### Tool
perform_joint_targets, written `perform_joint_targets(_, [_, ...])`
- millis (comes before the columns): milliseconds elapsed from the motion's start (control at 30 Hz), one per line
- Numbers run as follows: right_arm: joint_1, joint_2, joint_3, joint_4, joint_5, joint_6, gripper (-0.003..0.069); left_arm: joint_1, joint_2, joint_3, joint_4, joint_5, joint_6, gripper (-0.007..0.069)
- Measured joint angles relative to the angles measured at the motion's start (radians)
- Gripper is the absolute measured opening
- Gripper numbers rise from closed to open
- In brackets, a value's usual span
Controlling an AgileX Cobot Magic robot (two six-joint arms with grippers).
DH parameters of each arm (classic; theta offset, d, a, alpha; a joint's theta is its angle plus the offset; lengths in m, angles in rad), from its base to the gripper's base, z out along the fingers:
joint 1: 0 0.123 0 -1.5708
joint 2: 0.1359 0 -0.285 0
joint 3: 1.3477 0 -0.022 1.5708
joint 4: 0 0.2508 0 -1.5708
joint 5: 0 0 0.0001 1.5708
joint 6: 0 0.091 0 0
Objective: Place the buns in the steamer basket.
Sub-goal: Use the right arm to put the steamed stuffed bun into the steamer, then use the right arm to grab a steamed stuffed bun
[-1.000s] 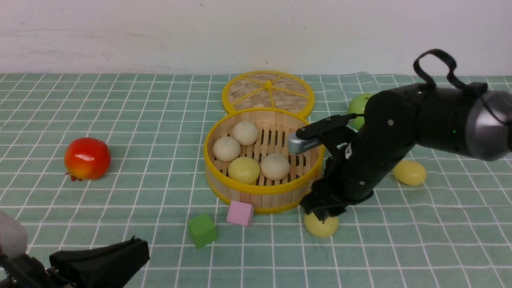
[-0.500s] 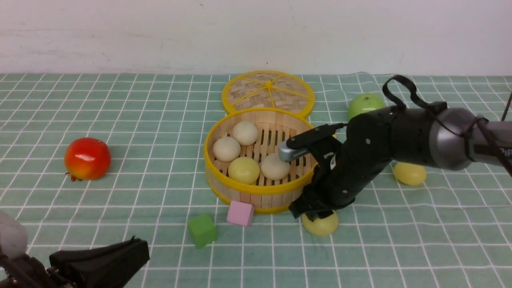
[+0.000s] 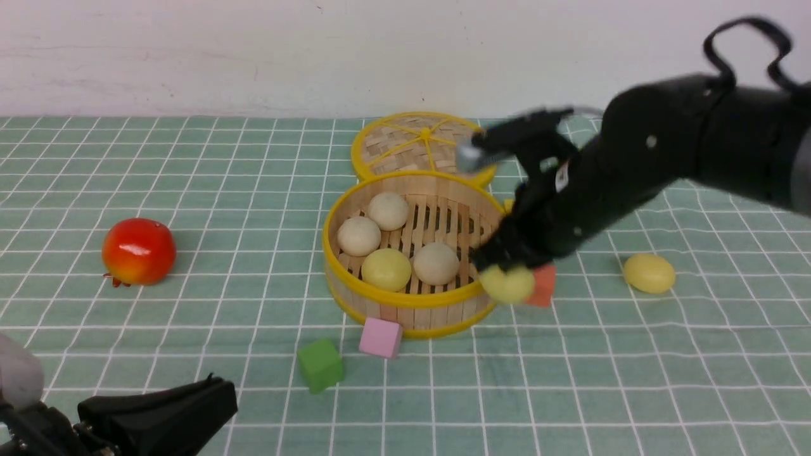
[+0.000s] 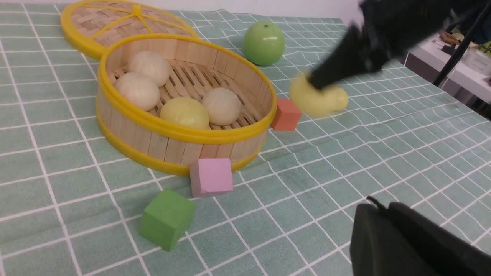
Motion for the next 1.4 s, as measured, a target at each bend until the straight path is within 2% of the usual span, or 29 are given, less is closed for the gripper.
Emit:
perform_joint_targets(200, [-0.019, 0.146, -0.111, -0.016, -0.128, -0.005, 0.0004, 0.000, 0.000, 0.000, 0.000, 0.000, 0.000, 0.0038])
perform_joint_targets(433, [-0.041, 0.312, -0.271, -0.037, -0.121, -0.005, 0.0007, 0.000, 0.000, 0.000, 0.000, 0.001, 0.000, 0.0039])
perform_joint_targets(800, [-0.049, 0.376, -0.290, -0.085, -0.129, -0.005, 0.0013, 0.000, 0.000, 0.000, 0.000, 0.001, 0.000, 0.0041])
perform_joint_targets(933, [-0.049, 0.388, -0.291, -0.092, -0.160, -0.005, 0.0036, 0.000, 0.000, 0.000, 0.000, 0.001, 0.000, 0.0043])
perform_joint_targets(1033, [-0.049, 0.393, -0.291, -0.096, -0.169, -0.005, 0.0076, 0.000, 0.000, 0.000, 0.000, 0.001, 0.000, 0.0046])
perform_joint_targets(1133, [-0.049, 0.392, -0.291, -0.097, -0.171, -0.005, 0.0219, 0.000, 0.000, 0.000, 0.000, 0.001, 0.000, 0.0050])
perform_joint_targets(1167, [-0.049, 0.392, -0.291, -0.097, -0.171, -0.005, 0.0230, 0.000, 0.000, 0.000, 0.000, 0.001, 0.000, 0.0051])
perform_joint_targets(1233, [-0.049, 0.384, -0.291, -0.102, -0.160, -0.002, 0.0354, 0.000, 0.000, 0.000, 0.000, 0.001, 0.000, 0.0055])
perform_joint_targets(1333, [-0.049, 0.343, -0.291, -0.103, -0.106, 0.029, 0.0486, 0.000, 0.000, 0.000, 0.000, 0.001, 0.000, 0.0056])
perform_joint_targets(1400, [-0.049, 0.313, -0.291, -0.103, -0.082, 0.043, 0.0533, 0.000, 0.000, 0.000, 0.000, 0.001, 0.000, 0.0056])
